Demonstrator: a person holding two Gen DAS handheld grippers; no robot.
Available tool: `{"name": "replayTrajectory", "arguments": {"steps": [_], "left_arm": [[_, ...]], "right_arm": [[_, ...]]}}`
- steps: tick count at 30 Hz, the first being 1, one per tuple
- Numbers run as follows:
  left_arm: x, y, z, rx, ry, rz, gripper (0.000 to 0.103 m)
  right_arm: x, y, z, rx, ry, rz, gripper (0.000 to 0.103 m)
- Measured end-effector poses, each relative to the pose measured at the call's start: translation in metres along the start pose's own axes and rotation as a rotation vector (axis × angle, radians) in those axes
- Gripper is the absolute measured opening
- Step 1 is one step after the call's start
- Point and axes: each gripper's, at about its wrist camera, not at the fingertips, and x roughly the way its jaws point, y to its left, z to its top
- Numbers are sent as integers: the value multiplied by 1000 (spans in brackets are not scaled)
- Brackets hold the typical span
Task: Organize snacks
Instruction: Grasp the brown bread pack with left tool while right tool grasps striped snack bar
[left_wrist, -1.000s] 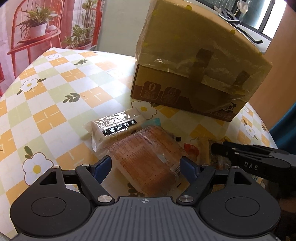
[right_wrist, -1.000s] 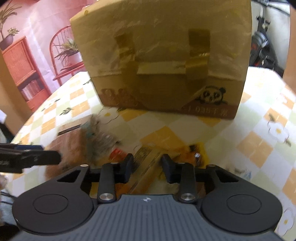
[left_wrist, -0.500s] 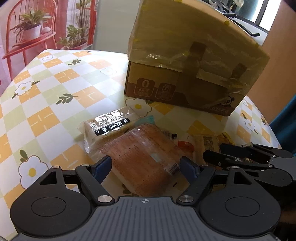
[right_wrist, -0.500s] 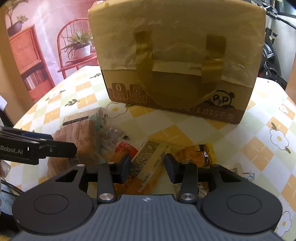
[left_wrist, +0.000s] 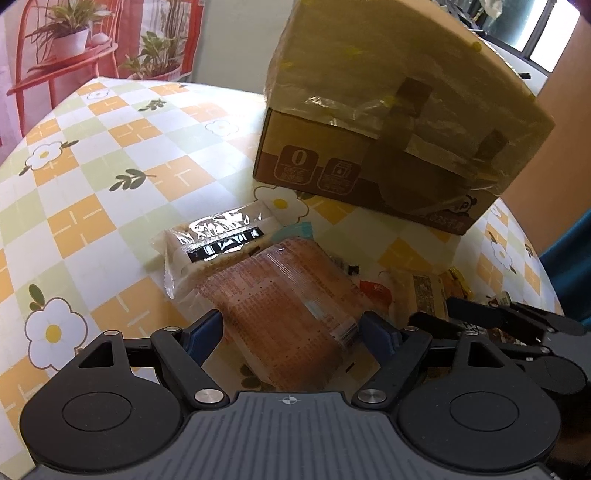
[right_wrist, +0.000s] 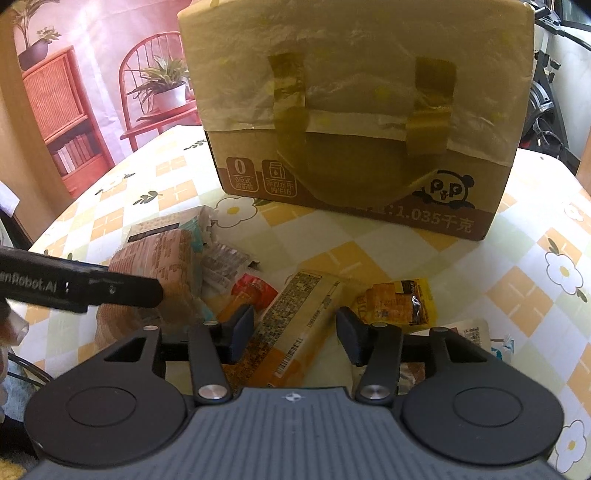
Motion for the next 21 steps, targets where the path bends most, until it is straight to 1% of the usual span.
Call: {"name": "replayTrajectory", "arguments": {"steps": [2, 4, 9, 13, 14, 19, 21], "left_arm": [[0, 0, 0, 3, 4, 2, 85], [1, 0, 1, 5, 6, 4, 85], [-1, 6, 1, -33, 11, 3, 85], [0, 16, 3, -127, 40, -9, 84], [0, 18, 3, -137, 43, -10, 84], [1, 19, 7, -117, 34, 26, 84], [1, 21, 11, -125, 32, 32, 84]], "right_arm": [[-1, -2, -1, 6, -3, -1, 54], [-1, -4, -2, 17, -4, -4, 57], [-5, -10, -5, 42, -14, -23, 57], [-6, -13, -6, 48, -19, -26, 57], [-7, -13, -7, 51, -20, -26, 57], [-9, -15, -9, 66, -25, -25, 57], [-9, -16, -10, 71, -24, -25, 57]]}}
